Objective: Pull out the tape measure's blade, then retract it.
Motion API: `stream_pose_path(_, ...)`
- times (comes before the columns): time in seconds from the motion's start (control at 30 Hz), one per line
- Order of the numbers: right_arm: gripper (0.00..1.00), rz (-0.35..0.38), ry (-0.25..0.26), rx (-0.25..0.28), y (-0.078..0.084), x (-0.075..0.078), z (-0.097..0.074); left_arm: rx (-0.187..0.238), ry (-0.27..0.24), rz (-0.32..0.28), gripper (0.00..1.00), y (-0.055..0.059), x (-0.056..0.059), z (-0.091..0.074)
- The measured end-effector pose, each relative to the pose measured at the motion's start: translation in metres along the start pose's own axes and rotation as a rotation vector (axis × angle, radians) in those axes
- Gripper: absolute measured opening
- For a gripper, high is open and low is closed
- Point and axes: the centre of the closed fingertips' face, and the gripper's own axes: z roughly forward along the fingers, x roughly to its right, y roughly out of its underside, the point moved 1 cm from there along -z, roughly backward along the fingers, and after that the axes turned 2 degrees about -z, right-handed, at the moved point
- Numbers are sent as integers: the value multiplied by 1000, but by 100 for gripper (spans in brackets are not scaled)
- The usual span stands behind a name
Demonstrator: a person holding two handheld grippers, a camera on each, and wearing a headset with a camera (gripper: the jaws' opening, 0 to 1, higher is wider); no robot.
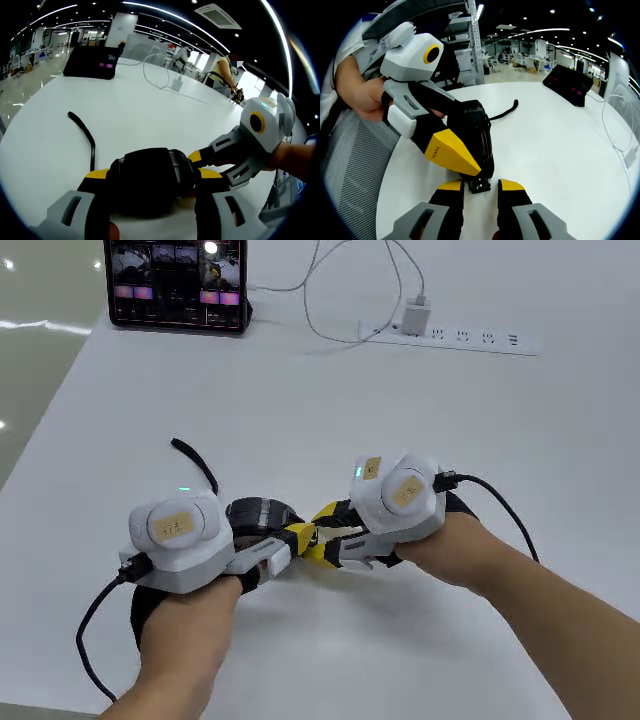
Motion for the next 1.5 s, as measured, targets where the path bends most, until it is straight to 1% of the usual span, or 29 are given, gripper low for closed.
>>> stream_pose_path(0.27,23,3,5,0,0,0,-1,0,3,7,66,0,1,-1)
stream_pose_path(0.4,27,8,25,4,-2,2,-6,2,3,28,69,-2,3,-1)
stream_pose_path(0.47,30,14,32,7,-2,2,-7,2,9,31,70,-3,5,-2)
stream_pose_path(0.63,36,18,53,10,-2,3,-13,6,19,60,74,-6,8,-3)
stream_pose_path(0.83,42,32,79,8,0,4,-19,9,25,79,76,-8,8,-6)
stream_pose_path(1.03,42,39,80,9,2,3,-20,8,25,88,76,-9,7,-7)
stream_pose_path(1.2,43,40,93,15,1,2,-27,12,38,102,76,-11,8,-8)
stream_pose_path(1.27,45,49,101,17,2,2,-31,7,38,124,76,-11,7,-10)
stream_pose_path(1.43,50,53,134,24,3,0,-43,-5,57,177,79,-12,9,-15)
stream_pose_path(1.5,52,53,148,26,4,0,-47,-5,70,213,80,-13,11,-19)
